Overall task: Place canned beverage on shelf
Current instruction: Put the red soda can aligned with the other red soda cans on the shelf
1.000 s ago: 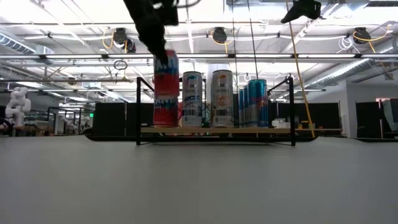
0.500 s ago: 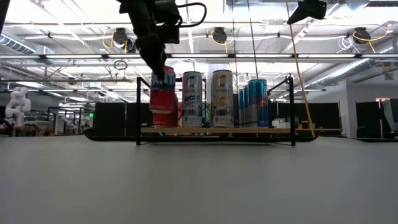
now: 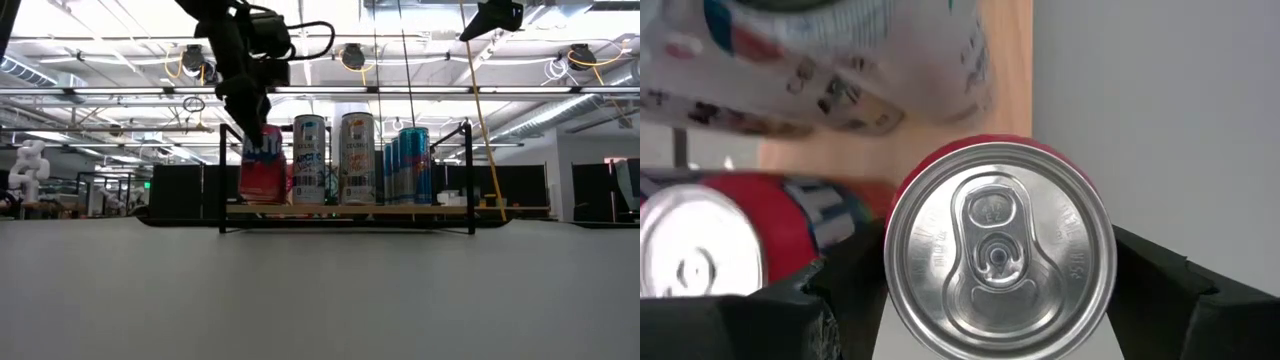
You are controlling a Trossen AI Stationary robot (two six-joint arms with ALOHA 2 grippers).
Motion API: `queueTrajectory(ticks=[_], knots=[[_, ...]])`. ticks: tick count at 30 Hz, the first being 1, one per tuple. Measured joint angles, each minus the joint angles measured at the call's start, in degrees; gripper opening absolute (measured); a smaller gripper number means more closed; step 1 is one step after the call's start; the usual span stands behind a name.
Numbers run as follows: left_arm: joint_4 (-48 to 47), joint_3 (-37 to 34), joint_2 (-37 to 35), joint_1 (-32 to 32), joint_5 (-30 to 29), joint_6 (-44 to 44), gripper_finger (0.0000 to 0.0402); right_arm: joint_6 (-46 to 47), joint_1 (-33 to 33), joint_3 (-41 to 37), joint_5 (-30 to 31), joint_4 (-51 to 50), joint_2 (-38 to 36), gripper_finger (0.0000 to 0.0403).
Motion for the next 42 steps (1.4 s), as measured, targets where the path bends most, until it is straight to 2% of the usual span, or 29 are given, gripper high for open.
queueTrajectory(ticks=[4, 18, 42], knots=[[1.32, -0.80, -0.09, -0.51, -2.36, -0.09, 0.0288, -0.04, 0.00, 0.00, 0.00, 0.00, 0.00, 0.0345], [0.98, -1.10, 0.33, -0.40, -2.34, -0.41, 0.0318, -0.42, 0.00, 0.00, 0.00, 0.02, 0.00, 0.0345], [1.04, -1.08, 0.92, -0.43, -4.43, -0.12, 0.0321, -0.68, 0.00, 0.00, -0.04, 0.02, 0.00, 0.0345]])
